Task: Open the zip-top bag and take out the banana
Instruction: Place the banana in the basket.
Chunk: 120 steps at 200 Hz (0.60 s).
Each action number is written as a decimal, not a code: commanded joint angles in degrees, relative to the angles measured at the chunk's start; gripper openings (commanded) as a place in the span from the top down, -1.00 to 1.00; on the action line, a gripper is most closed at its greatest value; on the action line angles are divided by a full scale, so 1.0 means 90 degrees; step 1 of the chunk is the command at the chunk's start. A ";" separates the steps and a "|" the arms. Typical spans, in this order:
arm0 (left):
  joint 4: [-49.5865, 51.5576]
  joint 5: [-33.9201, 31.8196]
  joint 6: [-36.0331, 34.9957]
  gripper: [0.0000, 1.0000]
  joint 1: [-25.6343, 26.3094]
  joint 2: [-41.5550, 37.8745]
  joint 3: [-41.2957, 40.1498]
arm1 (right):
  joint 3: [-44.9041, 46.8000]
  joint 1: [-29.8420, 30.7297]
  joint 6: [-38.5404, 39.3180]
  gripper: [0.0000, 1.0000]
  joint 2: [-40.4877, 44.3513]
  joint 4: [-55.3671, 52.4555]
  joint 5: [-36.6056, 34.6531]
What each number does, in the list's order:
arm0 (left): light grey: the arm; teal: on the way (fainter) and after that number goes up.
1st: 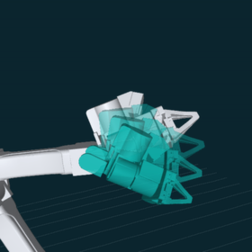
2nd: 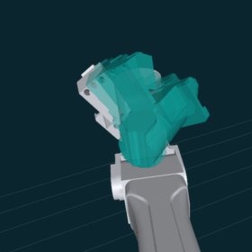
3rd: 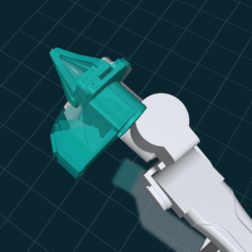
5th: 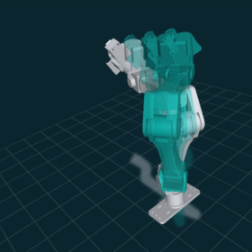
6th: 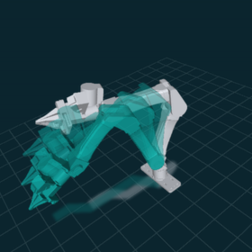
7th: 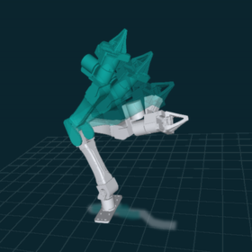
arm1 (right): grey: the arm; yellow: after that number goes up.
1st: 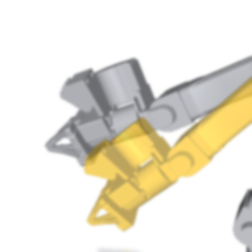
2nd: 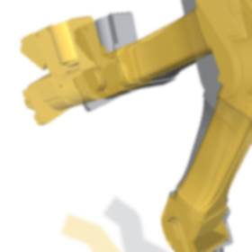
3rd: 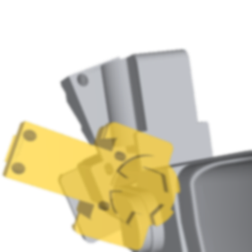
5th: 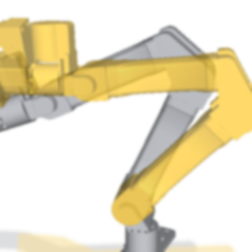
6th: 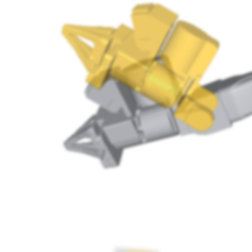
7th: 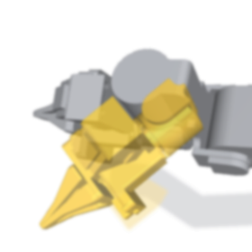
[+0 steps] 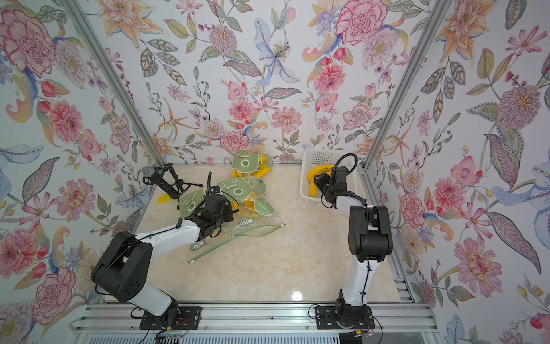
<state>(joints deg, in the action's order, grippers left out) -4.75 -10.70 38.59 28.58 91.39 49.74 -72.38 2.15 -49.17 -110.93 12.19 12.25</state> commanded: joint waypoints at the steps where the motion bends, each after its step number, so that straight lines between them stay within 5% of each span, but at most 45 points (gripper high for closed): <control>1: 0.0076 -0.0057 0.0065 1.00 0.0050 -0.0135 -0.0028 | -0.0225 -0.0034 0.0261 -0.05 0.0103 -0.0465 -0.0295; 70: 0.0044 0.0042 -0.0066 1.00 0.0097 -0.0135 -0.0048 | 0.0275 0.0295 0.1654 -0.08 0.1347 -0.0777 -0.0210; 120: 0.0091 0.0055 -0.0149 1.00 0.0216 -0.0135 0.0103 | 0.1883 0.1652 0.3174 -0.03 0.2883 -0.0764 0.0045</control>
<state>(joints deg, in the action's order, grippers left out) -4.73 -10.48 37.74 29.76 91.39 49.74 -61.87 10.59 -30.33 -89.86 6.92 10.72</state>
